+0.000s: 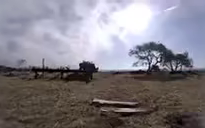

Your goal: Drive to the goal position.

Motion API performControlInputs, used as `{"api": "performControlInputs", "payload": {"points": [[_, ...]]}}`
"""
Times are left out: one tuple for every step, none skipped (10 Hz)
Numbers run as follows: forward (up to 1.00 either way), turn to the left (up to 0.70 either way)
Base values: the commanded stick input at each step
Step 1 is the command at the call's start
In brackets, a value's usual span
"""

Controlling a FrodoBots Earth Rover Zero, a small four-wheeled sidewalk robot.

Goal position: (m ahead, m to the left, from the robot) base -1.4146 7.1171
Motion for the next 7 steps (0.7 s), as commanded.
{"api": "performControlInputs", "payload": {"points": [[0.7,0.27],[0.7,0.27],[0.7,0.27],[0.7,0.27],[0.7,0.27],[0.7,0.27],[0.7,0.27]]}}
